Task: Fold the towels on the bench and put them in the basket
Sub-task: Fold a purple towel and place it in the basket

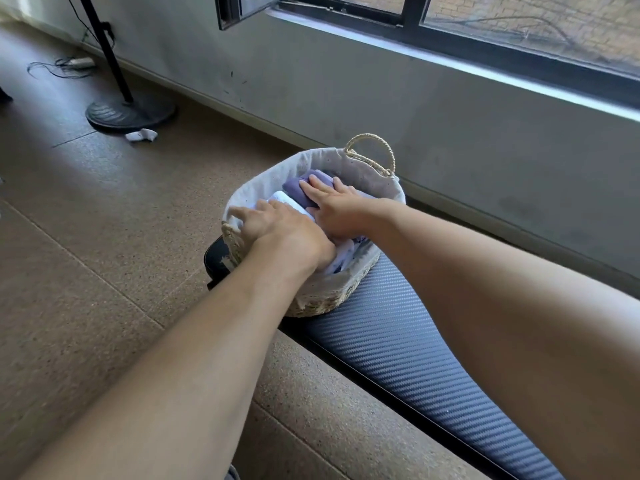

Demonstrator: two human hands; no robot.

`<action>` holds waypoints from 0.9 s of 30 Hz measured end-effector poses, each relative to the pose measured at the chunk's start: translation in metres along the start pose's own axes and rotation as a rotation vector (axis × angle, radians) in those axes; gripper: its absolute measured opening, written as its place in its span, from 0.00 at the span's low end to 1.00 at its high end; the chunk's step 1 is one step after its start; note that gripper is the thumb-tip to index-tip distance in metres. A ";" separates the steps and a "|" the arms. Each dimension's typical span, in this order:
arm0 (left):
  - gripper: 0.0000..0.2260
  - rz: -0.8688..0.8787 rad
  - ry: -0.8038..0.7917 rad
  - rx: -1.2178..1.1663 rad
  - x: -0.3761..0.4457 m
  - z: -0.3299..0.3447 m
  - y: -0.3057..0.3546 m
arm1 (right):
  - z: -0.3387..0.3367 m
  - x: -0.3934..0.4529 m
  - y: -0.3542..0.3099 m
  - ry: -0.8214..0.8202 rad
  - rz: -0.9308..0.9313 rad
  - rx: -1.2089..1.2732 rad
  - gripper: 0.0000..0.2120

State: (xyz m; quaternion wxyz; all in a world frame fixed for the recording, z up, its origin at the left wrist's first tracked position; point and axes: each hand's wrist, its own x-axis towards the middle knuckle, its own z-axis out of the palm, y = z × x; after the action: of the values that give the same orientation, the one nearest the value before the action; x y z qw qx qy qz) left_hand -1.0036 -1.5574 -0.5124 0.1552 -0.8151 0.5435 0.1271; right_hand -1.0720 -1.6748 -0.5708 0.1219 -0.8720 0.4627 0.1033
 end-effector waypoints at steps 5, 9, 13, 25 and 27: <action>0.37 0.006 0.030 0.008 0.011 0.010 0.005 | -0.006 -0.010 -0.009 -0.062 0.045 0.002 0.33; 0.37 0.020 0.142 -0.038 0.009 0.010 0.001 | -0.036 -0.029 0.002 0.033 -0.033 0.263 0.21; 0.38 0.010 0.146 -0.084 0.009 0.003 -0.006 | -0.050 -0.039 0.015 0.300 -0.018 0.360 0.16; 0.23 0.054 0.115 -0.181 -0.001 -0.010 -0.029 | -0.031 -0.059 -0.004 0.184 -0.079 0.156 0.17; 0.25 0.020 0.118 -0.241 0.005 -0.008 -0.037 | -0.028 -0.062 -0.008 0.122 -0.054 0.155 0.19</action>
State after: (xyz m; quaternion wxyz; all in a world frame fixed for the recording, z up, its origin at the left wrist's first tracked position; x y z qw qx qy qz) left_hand -0.9671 -1.5517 -0.5025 0.0224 -0.8283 0.5408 0.1448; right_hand -1.0975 -1.6309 -0.5249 0.1631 -0.8768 0.4522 0.0107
